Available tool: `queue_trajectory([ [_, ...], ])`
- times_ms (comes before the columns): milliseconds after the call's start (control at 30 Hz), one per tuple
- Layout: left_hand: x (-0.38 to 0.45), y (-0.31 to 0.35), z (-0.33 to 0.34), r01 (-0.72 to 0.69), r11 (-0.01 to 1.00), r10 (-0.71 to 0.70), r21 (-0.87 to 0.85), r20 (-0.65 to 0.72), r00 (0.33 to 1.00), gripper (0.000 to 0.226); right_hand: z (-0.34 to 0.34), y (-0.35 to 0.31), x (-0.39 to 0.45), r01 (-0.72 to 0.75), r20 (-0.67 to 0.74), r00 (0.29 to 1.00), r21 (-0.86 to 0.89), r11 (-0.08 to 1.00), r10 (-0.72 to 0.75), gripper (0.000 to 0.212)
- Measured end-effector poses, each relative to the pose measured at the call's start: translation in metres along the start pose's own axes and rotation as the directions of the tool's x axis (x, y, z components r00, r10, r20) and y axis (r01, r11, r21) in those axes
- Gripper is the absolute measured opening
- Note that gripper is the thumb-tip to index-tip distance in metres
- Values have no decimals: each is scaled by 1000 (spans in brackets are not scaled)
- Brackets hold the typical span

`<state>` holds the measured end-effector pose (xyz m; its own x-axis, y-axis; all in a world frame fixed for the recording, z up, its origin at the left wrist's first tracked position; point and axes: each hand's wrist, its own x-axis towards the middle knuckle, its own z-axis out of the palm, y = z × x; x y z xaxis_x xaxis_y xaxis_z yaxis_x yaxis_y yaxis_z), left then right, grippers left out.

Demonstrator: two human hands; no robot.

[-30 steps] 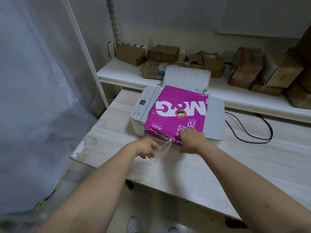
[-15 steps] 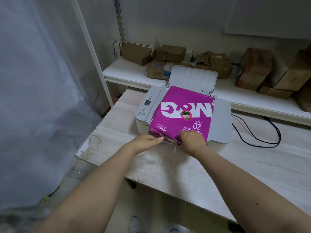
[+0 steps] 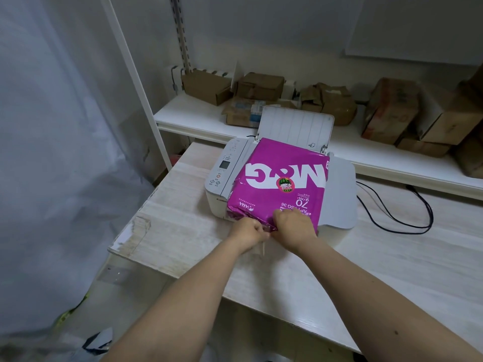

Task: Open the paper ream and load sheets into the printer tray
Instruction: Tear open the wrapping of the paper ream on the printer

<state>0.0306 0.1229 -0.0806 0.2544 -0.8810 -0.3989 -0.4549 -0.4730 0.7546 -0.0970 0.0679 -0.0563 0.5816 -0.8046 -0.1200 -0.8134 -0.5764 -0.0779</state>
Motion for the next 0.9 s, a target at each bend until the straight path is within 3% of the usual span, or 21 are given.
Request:
queue_trajectory([
  [167,-6,3,-2,-95,988,99,119,-27,995,45,2,2,4,53,13,999,-88,995,-52,18],
  [267,-11,-4,-25,-117,962,124,246,-13,992,46,1,8,8,36,58,998,-109,993,-30,23],
  [400,-18,-41,-71,30,927,-6,374,-65,998,41,-5,13,11,3,131,991,-151,988,17,29],
  [533,-23,-53,-94,69,945,-46,320,-78,996,15,-13,4,18,-11,184,982,-187,982,46,25],
  [567,-22,-50,-93,47,951,-31,306,-58,998,14,-15,-3,20,-3,183,982,-184,983,38,32],
  [633,-19,-40,-87,13,954,-16,299,7,1000,36,-15,-19,24,23,174,985,-176,984,8,58],
  [700,-18,-32,-82,-19,948,3,319,51,999,44,-12,-36,29,49,121,992,-156,987,-30,65],
  [800,-14,-30,-80,-62,946,41,318,72,997,40,-8,-49,34,72,54,997,-156,985,-64,55],
  [900,-11,-35,-83,-81,958,66,275,62,996,34,-6,-48,36,104,25,995,-188,977,-101,28],
])
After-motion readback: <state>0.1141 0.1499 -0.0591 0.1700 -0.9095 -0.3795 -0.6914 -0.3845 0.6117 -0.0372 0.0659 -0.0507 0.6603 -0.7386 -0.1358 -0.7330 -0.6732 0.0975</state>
